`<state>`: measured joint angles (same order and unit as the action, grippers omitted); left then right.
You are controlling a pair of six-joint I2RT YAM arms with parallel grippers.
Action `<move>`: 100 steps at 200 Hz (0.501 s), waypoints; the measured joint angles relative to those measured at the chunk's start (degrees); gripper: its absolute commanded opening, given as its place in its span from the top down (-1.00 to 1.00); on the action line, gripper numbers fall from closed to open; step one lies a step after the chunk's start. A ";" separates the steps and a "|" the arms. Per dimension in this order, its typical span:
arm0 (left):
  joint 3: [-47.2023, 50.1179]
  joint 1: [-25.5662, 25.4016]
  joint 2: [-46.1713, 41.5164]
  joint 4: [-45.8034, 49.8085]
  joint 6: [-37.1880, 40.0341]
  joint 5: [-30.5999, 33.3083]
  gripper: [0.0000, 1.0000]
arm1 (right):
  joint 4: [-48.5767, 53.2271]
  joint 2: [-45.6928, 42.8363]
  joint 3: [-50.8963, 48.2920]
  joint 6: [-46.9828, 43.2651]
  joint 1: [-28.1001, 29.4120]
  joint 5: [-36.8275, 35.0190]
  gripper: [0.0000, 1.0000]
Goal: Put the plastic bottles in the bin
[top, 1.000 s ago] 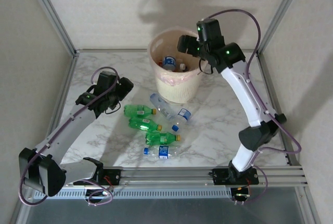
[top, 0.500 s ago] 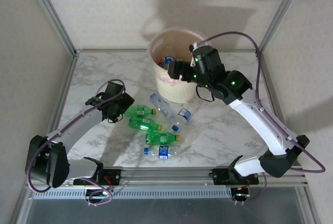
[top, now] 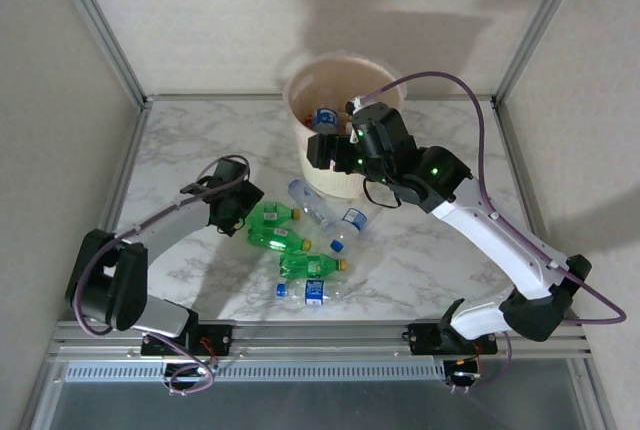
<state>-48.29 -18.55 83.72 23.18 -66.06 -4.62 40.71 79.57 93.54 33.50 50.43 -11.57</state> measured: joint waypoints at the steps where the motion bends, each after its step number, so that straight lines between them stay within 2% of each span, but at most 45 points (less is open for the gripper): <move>1: 0.00 0.00 0.07 -0.02 0.00 0.00 -0.71 | -0.04 0.00 -0.04 0.00 0.00 -0.02 -0.71; 49: -0.74 0.00 4.57 -1.53 -0.22 -0.42 -0.68 | -0.72 -0.09 -1.16 0.42 0.13 -0.79 -0.70; 100: -1.68 0.02 7.56 -2.82 -0.46 -1.01 -0.56 | -1.07 -0.20 -1.86 0.42 0.13 -1.25 -0.71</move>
<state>-49.98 -18.52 91.29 20.36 -66.52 -5.63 39.64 79.37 91.68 33.91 50.57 -12.82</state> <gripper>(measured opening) 0.794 0.855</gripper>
